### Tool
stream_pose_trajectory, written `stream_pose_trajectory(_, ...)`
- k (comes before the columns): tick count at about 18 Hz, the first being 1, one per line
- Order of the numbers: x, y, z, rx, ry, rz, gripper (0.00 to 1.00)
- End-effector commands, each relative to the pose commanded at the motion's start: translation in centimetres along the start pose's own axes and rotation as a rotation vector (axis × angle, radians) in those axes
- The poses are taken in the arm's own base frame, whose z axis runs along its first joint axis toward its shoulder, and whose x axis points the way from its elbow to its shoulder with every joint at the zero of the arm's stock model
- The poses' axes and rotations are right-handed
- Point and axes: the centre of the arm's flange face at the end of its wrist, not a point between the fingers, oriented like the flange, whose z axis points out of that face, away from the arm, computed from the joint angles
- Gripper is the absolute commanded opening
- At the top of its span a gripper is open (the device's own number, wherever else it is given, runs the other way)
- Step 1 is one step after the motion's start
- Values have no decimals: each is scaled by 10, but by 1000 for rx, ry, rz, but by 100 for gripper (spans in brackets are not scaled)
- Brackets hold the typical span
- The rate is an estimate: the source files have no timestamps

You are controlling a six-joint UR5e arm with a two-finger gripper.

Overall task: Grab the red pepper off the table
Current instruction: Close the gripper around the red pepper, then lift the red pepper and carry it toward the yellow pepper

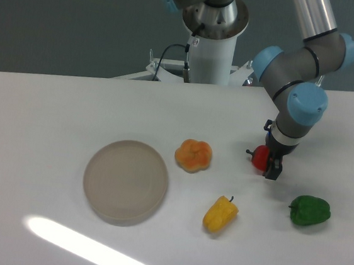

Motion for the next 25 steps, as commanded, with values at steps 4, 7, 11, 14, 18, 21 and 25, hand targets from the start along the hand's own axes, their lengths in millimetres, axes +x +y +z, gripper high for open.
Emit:
stream_pose_trajectory(4,-3,2,-7,-7,-10,-4,49)
stream_pose_trajectory(7,-7,1,-24,-26,-32,-1,48)
stream_pose_trajectory(11,-14,-9,-50,-43,-66,-5,41)
stream_pose_trajectory(14,-33,-37,-88,-63,-122,-55,41)
stream_pose_trajectory(18,-70,-79,-134,-68,-165,-111,41)
stream_pose_trajectory(21,-95,-96,-155,-72,-193,-129,41)
stream_pose_trajectory(25,-127,-121,-163,-78,-228,-141,41)
